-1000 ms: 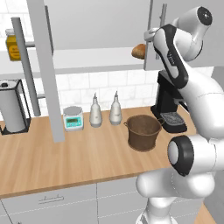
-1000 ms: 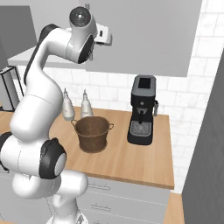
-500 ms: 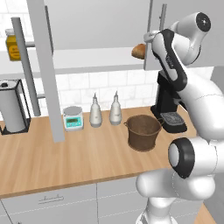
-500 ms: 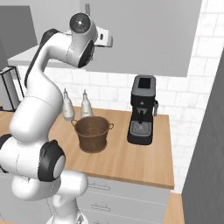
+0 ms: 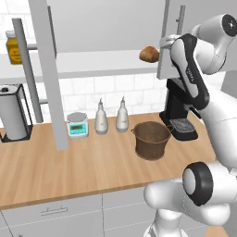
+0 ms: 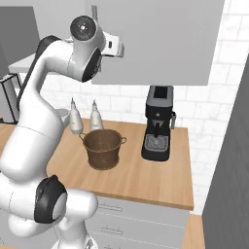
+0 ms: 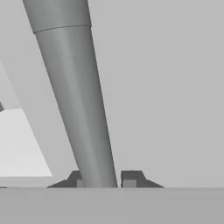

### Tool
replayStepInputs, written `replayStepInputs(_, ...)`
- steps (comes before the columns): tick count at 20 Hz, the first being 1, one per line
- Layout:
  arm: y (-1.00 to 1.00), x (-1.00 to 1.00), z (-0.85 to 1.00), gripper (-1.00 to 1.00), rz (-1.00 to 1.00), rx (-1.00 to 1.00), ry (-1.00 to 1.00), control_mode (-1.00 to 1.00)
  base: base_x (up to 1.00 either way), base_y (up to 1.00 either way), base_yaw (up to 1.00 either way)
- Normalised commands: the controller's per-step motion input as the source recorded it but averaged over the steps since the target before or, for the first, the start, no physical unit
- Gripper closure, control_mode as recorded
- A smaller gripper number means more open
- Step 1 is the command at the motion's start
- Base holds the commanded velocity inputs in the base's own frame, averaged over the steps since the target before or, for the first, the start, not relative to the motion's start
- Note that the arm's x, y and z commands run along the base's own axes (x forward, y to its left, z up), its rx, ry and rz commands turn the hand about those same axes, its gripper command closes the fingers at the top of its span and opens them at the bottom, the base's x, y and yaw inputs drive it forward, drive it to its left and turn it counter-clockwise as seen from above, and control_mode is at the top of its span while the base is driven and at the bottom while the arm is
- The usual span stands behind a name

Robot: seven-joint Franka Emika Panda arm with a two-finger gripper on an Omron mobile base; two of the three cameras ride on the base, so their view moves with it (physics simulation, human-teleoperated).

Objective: Open the cabinet, pick up the bread from the cabinet and place it in the basket. Then move the basket to the dining counter.

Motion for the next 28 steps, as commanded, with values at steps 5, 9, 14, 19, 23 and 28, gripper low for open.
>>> replayStepInputs(5, -0.58, -1.00, 0.01, 1.00, 0.00, 0.00, 0.00, -1.00, 0.00, 0.00, 0.00)
replayStepInputs(9, -0.68, -1.00, 0.13, 1.00, -0.03, 0.00, 0.00, -1.00, 0.00, 0.00, 0.00)
replayStepInputs(14, -0.74, -1.00, 0.17, 1.00, -0.06, 0.00, 0.00, -1.00, 0.00, 0.00, 0.00)
replayStepInputs(19, -0.97, -1.00, 0.20, 1.00, -0.05, 0.03, 0.00, -1.00, 0.00, 0.00, 0.00)
replayStepInputs(23, -0.53, -0.80, -0.07, -1.00, -0.18, 0.03, 0.00, -1.00, 0.00, 0.00, 0.00)
replayStepInputs(28, -0.07, -0.63, -0.11, -1.00, -0.14, 0.00, 0.00, -1.00, 0.00, 0.00, 0.00)
